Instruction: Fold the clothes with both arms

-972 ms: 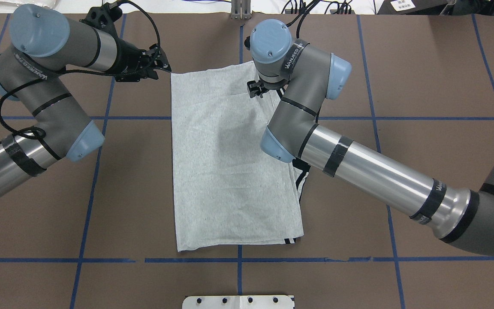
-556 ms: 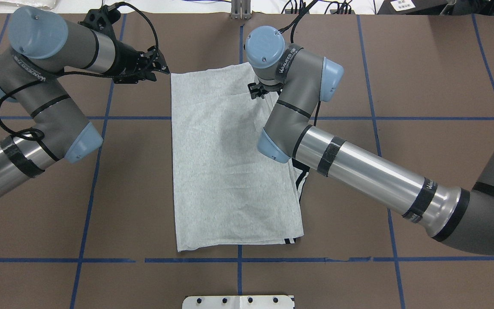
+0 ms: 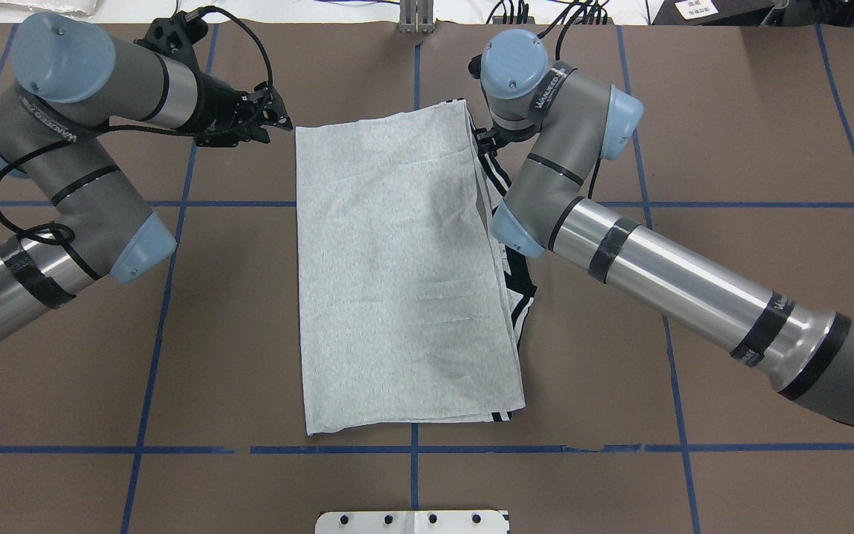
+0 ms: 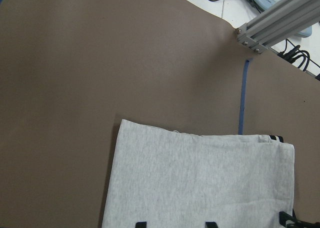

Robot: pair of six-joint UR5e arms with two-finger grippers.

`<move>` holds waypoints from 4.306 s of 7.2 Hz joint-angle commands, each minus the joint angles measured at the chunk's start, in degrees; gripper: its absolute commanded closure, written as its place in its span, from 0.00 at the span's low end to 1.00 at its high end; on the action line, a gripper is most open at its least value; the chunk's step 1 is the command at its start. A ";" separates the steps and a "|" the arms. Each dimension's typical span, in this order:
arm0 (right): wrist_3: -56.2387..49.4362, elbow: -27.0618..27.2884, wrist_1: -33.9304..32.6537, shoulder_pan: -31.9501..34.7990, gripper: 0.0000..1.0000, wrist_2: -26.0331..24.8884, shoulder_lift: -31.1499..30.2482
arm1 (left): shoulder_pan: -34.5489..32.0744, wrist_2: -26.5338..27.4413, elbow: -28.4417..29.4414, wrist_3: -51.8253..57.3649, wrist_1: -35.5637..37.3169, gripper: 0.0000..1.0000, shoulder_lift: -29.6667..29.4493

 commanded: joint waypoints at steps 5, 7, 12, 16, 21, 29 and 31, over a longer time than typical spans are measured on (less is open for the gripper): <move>34.81 27.10 -4.02 -5.92 0.00 4.59 -13.80 | 0.00 -0.01 -0.95 0.01 0.33 0.51 0.03; 51.37 40.25 -4.19 -10.94 0.00 2.99 -21.86 | 0.00 -0.01 -0.96 0.01 0.33 0.51 0.21; 81.67 51.28 -13.40 -27.03 0.00 -10.46 -27.69 | 0.00 -0.01 -0.95 0.01 0.33 0.51 0.30; 88.20 51.13 -13.42 -30.56 0.00 -12.48 -27.88 | 0.00 0.08 -1.04 -0.08 0.33 0.50 0.21; 88.20 50.60 -13.16 -31.88 0.02 -12.49 -28.32 | 0.00 0.17 -1.13 0.01 0.24 0.50 0.30; 89.94 50.52 -12.89 -32.59 0.80 -11.87 -29.20 | -0.09 0.25 -1.83 -0.08 0.33 0.50 0.30; 91.63 50.52 -12.63 -32.76 1.00 -11.78 -28.59 | -0.09 0.34 -2.01 -0.08 0.33 0.50 0.38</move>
